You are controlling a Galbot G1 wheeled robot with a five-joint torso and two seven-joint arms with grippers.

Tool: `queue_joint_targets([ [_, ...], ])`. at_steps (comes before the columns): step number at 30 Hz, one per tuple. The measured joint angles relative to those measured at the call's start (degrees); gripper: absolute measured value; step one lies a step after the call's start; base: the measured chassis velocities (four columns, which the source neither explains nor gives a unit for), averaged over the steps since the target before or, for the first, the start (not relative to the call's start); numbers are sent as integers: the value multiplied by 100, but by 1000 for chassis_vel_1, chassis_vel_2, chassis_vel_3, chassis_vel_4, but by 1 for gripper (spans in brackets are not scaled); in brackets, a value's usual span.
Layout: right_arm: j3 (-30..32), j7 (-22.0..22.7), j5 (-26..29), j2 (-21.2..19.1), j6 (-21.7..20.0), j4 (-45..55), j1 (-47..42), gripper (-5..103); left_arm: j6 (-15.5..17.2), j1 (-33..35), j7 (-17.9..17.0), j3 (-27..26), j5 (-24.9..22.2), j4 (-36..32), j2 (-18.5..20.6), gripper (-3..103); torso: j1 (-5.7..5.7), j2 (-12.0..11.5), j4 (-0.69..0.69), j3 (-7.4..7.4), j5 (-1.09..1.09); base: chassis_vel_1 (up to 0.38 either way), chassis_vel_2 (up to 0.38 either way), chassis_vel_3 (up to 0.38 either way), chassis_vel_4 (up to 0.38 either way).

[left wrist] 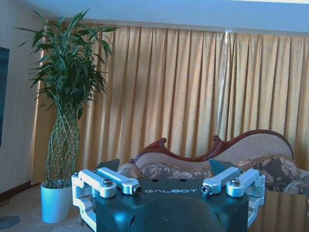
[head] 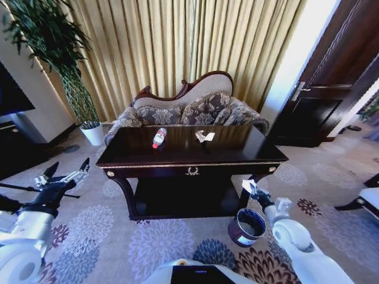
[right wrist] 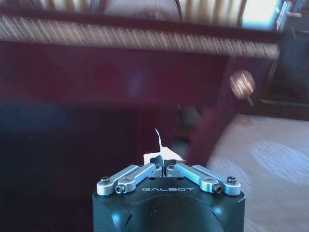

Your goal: Move to the front of the table and place the trash on the table into the trash bin.

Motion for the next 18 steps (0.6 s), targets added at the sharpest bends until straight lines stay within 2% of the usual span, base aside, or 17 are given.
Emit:
queue_joint_targets([
  [3, -176, -80, -362, 10, 69, -893, 380, 0, 0, -9, 3, 20, 4, 1, -8, 100, -3, 3, 0, -2, -2, 0, 0, 0, 0],
  [7, -333, -138, -557, 75, 105, -1656, 763, 0, 1, -35, 19, 44, 75, 1, -41, 100, -3, 3, 1, -1, -1, 0, 0, 0, 0],
  [8, -412, -188, -686, 171, 123, -2144, 1012, 0, 9, -37, 45, 48, 97, 2, -60, 100, -1, 1, 1, 0, -1, 0, 0, 0, 0],
  [12, -474, -257, -946, 322, 182, -2683, 1296, 0, 13, -9, 62, 49, 109, 2, -77, 100, 1, 1, 1, 1, 0, 0, 0, 0, 0],
  [14, -497, -297, -1455, 547, 337, -3497, 1676, 0, 3, 47, 79, 48, 150, 2, -110, 100, 0, 1, 1, 0, -2, 0, 0, 0, 0],
  [18, -472, -303, -1957, 773, 514, -4206, 2075, 0, -14, 86, 98, 23, 175, 2, -135, 100, -1, 1, 0, 0, -1, 0, 0, 0, 0],
])
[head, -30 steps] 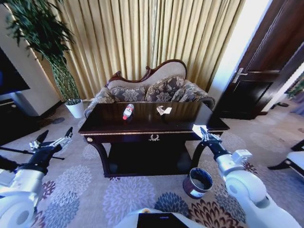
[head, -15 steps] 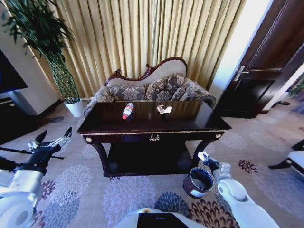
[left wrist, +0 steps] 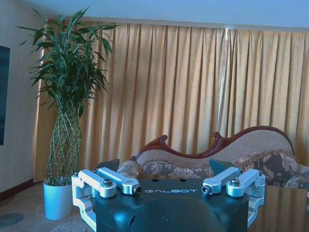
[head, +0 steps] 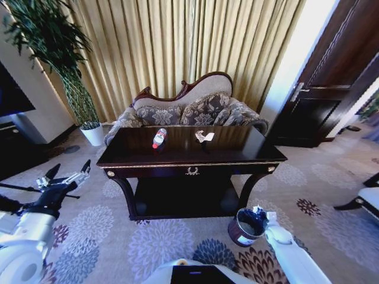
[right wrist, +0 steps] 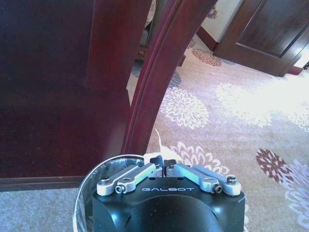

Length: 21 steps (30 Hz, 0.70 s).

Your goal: Move to the front of the table and place the trash on the table into the trash bin.

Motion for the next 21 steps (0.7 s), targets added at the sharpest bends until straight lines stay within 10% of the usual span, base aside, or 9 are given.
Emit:
queue_joint_targets([
  [5, 11, 92, -263, 140, 13, -176, 162, 1, -5, -7, 2, -6, 1, 0, 4, 100, 1, 0, 3, 0, 0, 0, 0, 0, 0],
  [21, 46, 182, -319, 119, 26, -135, 126, 66, -23, -40, 112, 11, 3, 0, -6, 100, 0, 0, 1, 0, 0, 0, 0, 0, 0],
])
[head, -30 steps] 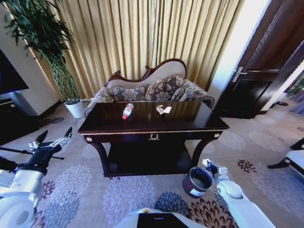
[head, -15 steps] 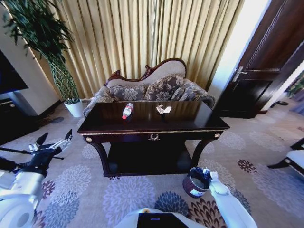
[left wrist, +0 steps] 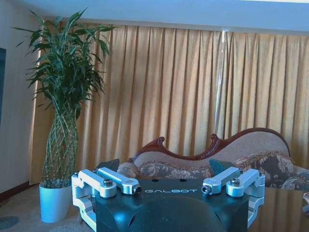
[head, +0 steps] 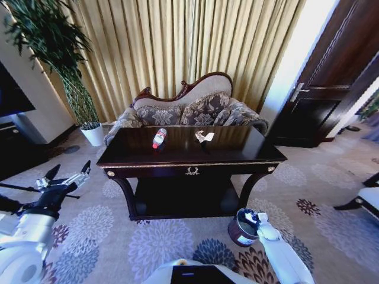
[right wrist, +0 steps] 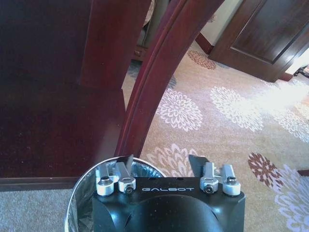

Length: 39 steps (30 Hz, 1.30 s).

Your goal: Move to the front of the table and place the trash on the table into the trash bin.

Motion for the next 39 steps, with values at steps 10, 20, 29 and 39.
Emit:
queue_joint_targets([
  [10, 23, 1, 96, -35, 5, 110, -125, 99, -29, 9, 13, -34, 2, 0, 25, 100, 0, 0, 0, 0, 0, 0, 0, 0, 0],
  [20, 151, -9, 397, -96, 25, 474, -339, 100, -68, 7, -9, -16, -18, 0, 12, 100, 0, 0, 1, 0, 0, 0, 0, 0, 0],
  [29, 645, 83, 2026, -420, -174, 3024, -1389, 100, -91, -8, -56, -22, -63, 0, -5, 100, 0, 0, 1, 0, 0, 0, 0, 0, 0],
  [39, 1227, 48, 2593, -308, -126, 6300, -2757, 100, -112, -17, -108, -73, -64, 0, -5, 100, 0, 1, -1, -1, -2, 0, 0, 0, 0],
])
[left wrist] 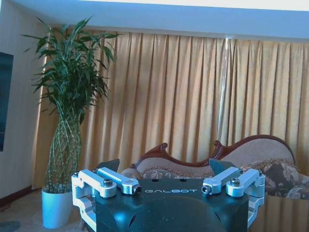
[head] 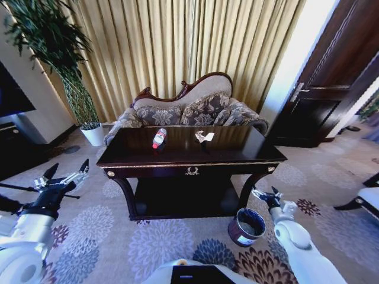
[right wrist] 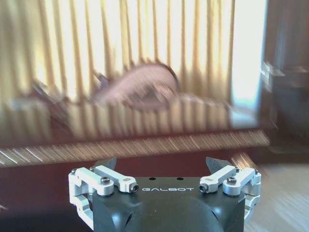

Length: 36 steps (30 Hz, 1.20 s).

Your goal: Move to the front of the table and place the trash on the table into the trash bin.

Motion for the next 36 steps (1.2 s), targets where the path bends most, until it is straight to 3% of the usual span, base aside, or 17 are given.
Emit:
queue_joint_targets([
  [3, -30, -5, 84, 98, -120, 974, -183, 100, 0, -5, -48, -18, 1, 0, 23, 100, 0, 0, 2, 0, 0, 0, 0, 0, 0],
  [8, -182, 6, 85, 192, -319, 1739, -289, 100, 8, 0, -56, -1, 19, 0, 10, 100, 0, 0, 2, 1, 2, 0, 0, 0, 0],
  [12, -425, 1, 55, 192, -740, 2478, -321, 100, 38, 2, -54, 19, 91, 0, 6, 100, 0, 0, 0, 0, 0, 0, 0, 0, 0],
  [18, -447, -2, 13, -12, -976, 2387, -1, 100, 152, -11, -42, 41, 174, -1, 9, 100, 1, -1, 2, 1, 4, 0, 0, 0, 0],
  [36, -522, 1, -3, -118, -1009, 2186, 291, 100, 246, 20, -29, 27, 236, -1, 53, 100, 0, -1, 1, 1, 2, -51, 52, 55, -47],
])
